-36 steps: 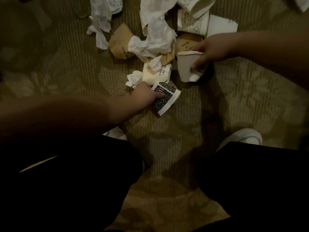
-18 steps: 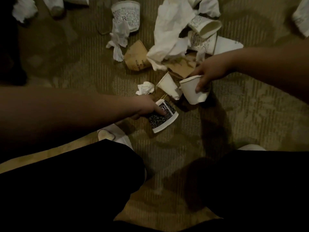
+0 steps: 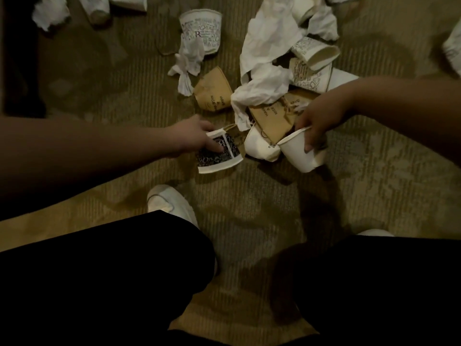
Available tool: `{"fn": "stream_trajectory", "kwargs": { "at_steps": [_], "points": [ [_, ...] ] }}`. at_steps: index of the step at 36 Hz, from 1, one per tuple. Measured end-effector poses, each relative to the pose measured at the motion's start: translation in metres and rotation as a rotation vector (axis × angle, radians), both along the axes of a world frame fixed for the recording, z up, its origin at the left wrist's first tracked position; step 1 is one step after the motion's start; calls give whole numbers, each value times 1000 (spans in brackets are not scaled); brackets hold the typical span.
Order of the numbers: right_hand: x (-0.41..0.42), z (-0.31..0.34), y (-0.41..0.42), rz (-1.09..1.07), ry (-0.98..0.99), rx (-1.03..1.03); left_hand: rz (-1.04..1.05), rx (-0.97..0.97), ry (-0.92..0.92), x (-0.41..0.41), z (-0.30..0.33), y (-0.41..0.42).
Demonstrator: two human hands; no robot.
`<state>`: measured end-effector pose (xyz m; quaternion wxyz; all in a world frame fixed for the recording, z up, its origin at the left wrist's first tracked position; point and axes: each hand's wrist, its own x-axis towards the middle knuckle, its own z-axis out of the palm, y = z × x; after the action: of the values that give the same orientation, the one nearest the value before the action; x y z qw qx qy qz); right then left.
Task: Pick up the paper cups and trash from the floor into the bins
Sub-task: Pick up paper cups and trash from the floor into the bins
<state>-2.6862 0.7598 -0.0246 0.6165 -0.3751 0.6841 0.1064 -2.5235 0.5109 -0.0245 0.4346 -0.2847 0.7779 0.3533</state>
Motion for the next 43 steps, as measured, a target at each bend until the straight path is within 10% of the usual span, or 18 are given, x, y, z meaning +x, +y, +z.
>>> {"fn": "stream_trajectory", "kwargs": {
  "at_steps": [43],
  "points": [
    [10,-13,21,1,330,-366,-232,200,-235,-40,0,16]
  ]
}}
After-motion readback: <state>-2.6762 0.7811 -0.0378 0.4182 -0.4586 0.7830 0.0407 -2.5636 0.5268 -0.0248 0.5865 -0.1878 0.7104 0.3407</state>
